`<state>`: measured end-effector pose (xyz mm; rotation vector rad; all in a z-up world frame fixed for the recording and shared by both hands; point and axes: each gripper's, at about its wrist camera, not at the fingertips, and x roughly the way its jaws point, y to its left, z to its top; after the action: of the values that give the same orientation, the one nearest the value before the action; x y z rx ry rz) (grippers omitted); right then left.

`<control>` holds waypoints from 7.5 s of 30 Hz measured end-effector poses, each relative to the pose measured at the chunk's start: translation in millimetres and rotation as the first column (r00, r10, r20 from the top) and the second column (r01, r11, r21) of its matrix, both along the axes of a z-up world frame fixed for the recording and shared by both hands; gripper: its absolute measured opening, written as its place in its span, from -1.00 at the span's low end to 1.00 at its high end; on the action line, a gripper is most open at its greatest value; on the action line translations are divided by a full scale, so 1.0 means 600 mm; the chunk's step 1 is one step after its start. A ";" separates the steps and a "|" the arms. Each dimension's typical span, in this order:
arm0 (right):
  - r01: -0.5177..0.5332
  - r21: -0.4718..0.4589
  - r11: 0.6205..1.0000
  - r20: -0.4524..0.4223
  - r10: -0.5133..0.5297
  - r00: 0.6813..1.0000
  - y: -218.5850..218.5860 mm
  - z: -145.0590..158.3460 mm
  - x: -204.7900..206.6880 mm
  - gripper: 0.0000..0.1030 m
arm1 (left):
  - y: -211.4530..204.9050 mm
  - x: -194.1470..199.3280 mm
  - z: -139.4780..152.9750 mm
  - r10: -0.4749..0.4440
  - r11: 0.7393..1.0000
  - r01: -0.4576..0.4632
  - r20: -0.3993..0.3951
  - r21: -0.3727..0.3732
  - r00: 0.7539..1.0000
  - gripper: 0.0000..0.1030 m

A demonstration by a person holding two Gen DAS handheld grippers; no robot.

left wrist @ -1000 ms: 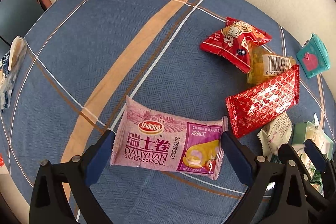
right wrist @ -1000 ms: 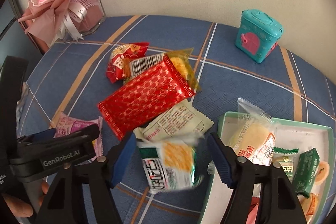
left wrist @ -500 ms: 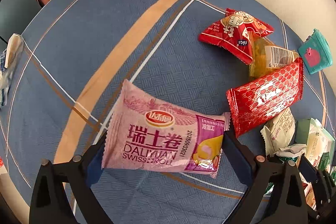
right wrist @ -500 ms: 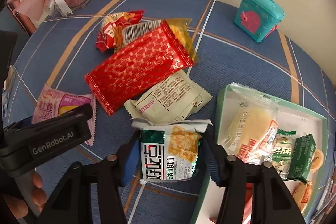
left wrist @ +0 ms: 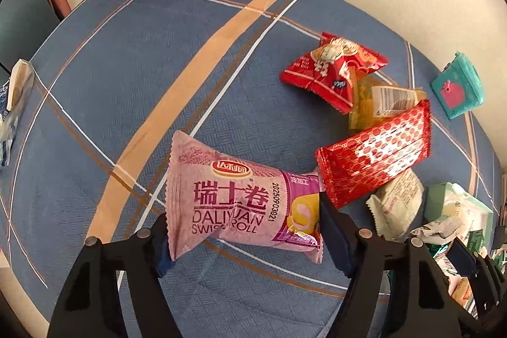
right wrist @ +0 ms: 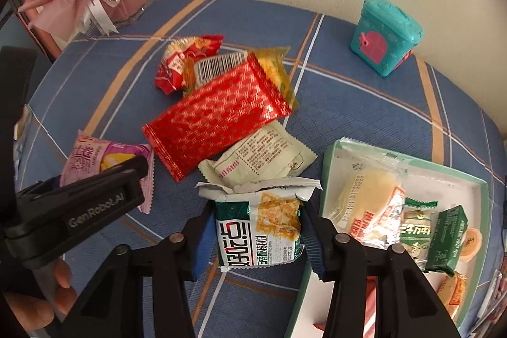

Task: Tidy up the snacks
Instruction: 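Carry the Swiss roll bag over the tray with the left gripper while the right carries the cracker pack, then open both grippers to drop the Swiss roll bag and cracker pack into the tray, then withdraw both open grippers from the tray toward the remaining snacks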

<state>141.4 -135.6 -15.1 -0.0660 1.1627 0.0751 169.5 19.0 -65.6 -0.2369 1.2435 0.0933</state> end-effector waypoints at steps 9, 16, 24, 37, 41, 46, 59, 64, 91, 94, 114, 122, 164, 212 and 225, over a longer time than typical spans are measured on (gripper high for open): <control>0.031 0.022 0.999 0.085 -0.033 0.996 -0.022 0.072 -0.021 0.01 | 0.019 -0.024 0.095 0.003 1.000 -0.003 0.108 -0.004 0.994 0.48; 0.065 0.045 0.997 0.123 -0.071 0.990 -0.052 0.110 -0.031 0.01 | 0.019 -0.050 0.156 0.005 1.000 -0.004 0.189 -0.006 0.982 0.48; 0.145 0.063 0.987 0.143 -0.153 0.978 -0.117 0.135 -0.045 0.01 | -0.019 -0.057 0.194 -0.028 0.999 0.032 0.246 -0.013 0.969 0.48; 0.362 0.106 0.926 0.174 -0.376 0.910 -0.305 0.173 -0.087 0.01 | -0.150 -0.083 0.234 -0.185 0.980 0.199 0.297 -0.016 0.937 0.48; 0.429 0.114 0.896 0.177 -0.443 0.879 -0.364 0.177 -0.108 0.01 | -0.211 -0.094 0.241 -0.265 0.961 0.275 0.302 0.009 0.916 0.48; 0.502 0.111 0.858 0.175 -0.514 0.840 -0.428 0.174 -0.131 0.01 | -0.278 -0.107 0.244 -0.354 0.932 0.359 0.303 0.040 0.885 0.48; 0.541 0.114 0.833 0.135 -0.553 0.822 -0.479 0.145 -0.138 0.01 | -0.365 -0.120 0.210 -0.471 0.881 0.464 0.253 0.090 0.845 0.48; 0.521 0.098 0.848 0.101 -0.530 0.842 -0.463 0.121 -0.122 0.01 | -0.383 -0.117 0.182 -0.486 0.873 0.480 0.216 0.083 0.847 0.48; 0.470 0.024 0.882 -0.038 -0.469 0.882 -0.419 0.022 -0.072 0.02 | -0.423 -0.107 0.087 -0.526 0.850 0.520 0.076 0.090 0.847 0.48; 0.466 0.017 0.885 -0.048 -0.465 0.884 -0.417 0.014 -0.067 0.02 | -0.424 -0.106 0.082 -0.527 0.849 0.521 0.068 0.092 0.847 0.48; 0.481 0.007 0.876 -0.099 -0.478 0.873 -0.422 -0.014 -0.063 0.21 | -0.424 -0.100 0.068 -0.515 0.856 0.511 0.042 0.082 0.856 0.51; 0.496 0.011 0.868 -0.061 -0.495 0.867 -0.428 0.019 -0.072 0.30 | -0.415 -0.098 0.097 -0.511 0.859 0.506 0.076 0.079 0.856 0.68; 0.466 0.017 0.885 0.167 -0.462 0.871 -0.407 0.153 -0.104 1.00 | -0.234 -0.064 0.210 -0.158 0.987 0.157 0.241 0.022 0.958 0.93; 0.152 0.067 0.986 0.115 -0.159 0.981 -0.026 0.083 -0.001 1.00 | 0.041 -0.028 0.177 0.075 0.993 -0.091 0.183 0.079 0.980 0.93; 0.199 0.095 0.975 0.090 -0.207 0.974 -0.026 0.037 0.024 0.98 | 0.028 -0.008 0.147 0.074 0.995 -0.084 0.151 0.060 0.986 0.93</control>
<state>155.8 -151.0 6.8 0.1237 1.0602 -0.0596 164.4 35.8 22.4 -0.2317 1.0809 0.1819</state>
